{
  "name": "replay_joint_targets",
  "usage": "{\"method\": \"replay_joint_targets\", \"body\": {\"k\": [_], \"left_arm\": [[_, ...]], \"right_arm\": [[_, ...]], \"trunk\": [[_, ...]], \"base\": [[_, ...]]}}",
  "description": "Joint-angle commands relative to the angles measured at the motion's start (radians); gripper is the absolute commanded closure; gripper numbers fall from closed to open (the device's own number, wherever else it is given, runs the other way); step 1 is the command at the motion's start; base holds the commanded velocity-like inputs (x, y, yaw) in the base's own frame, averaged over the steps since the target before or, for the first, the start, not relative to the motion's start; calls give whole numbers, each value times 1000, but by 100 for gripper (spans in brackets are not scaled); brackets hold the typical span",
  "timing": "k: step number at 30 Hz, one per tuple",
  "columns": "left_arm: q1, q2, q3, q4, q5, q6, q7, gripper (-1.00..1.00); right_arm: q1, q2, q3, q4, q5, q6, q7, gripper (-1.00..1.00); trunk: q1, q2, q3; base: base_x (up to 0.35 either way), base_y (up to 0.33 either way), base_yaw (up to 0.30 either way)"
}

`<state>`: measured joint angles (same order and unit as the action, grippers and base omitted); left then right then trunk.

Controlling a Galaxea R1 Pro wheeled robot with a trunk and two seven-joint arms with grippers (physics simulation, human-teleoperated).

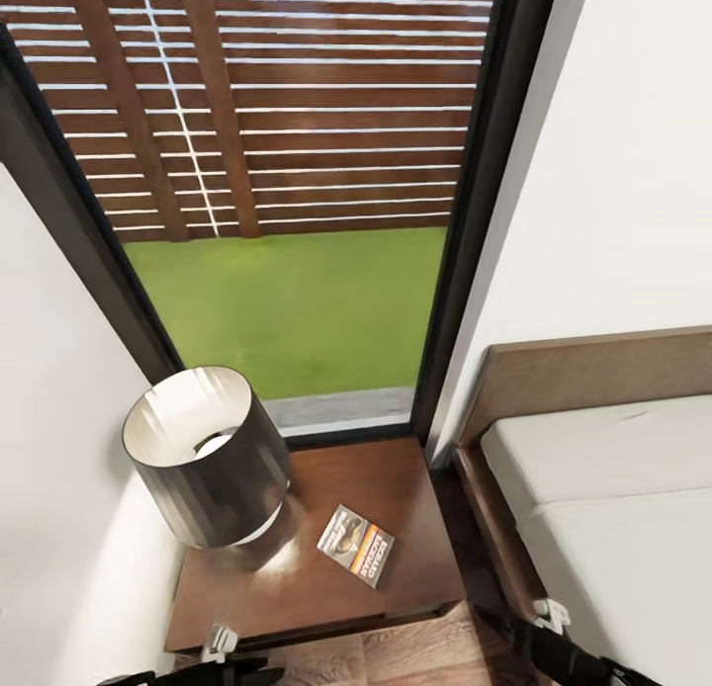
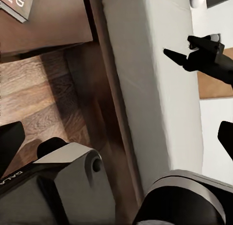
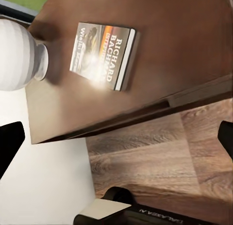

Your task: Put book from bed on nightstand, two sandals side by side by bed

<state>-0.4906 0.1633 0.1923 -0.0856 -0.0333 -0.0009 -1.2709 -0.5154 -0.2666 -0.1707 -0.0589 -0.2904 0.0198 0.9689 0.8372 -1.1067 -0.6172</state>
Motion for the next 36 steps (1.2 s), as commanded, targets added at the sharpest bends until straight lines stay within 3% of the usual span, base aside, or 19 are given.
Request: {"method": "replay_joint_targets", "body": {"k": [1, 7, 16, 24, 25, 26, 28, 30, 36], "left_arm": [[0, 3, 6, 18, -4, -11, 6, -100], [10, 6, 2, 59, -6, -43, 71, -100], [76, 5, -1, 64, -10, -56, 123, -100], [142, 2, -2, 64, -25, -58, 354, -100], [144, 1, -2, 64, -31, -58, 390, -100], [148, -9, -2, 65, -43, -57, 477, -100], [153, -20, -2, 65, -50, -56, 542, -100], [172, -36, -3, 65, -56, -56, 647, -100], [188, -76, -4, 64, -60, -56, 786, -100]], "right_arm": [[0, -5, -8, 21, 4, -14, 4, -100], [0, -13, -7, 112, 12, -40, 1, -100], [12, -14, -7, 136, 20, -45, -2, -100], [124, -10, -7, 137, 23, -47, -10, -100], [130, -10, -7, 137, 23, -47, -10, -100], [143, -9, -7, 137, 25, -47, -12, -100], [159, -7, -7, 137, 31, -47, -13, -100], [184, -3, -7, 137, 61, -47, -16, -100], [206, 0, -6, 138, 131, -47, -137, -100]], "trunk": [[-4, 7, 4], [-27, 49, 33], [-61, 112, 75], [-92, 168, 114], [-96, 175, 118], [-100, 182, 123], [-107, 196, 133], [-115, 210, 142], [-138, 252, 171]], "base": [[0, 0, 0], [0, 0, 0], [0, 0, 0], [0, 0, 0], [0, 0, 0], [0, 0, 0], [0, 0, 0], [0, 0, 0], [0, 0, 0]]}}
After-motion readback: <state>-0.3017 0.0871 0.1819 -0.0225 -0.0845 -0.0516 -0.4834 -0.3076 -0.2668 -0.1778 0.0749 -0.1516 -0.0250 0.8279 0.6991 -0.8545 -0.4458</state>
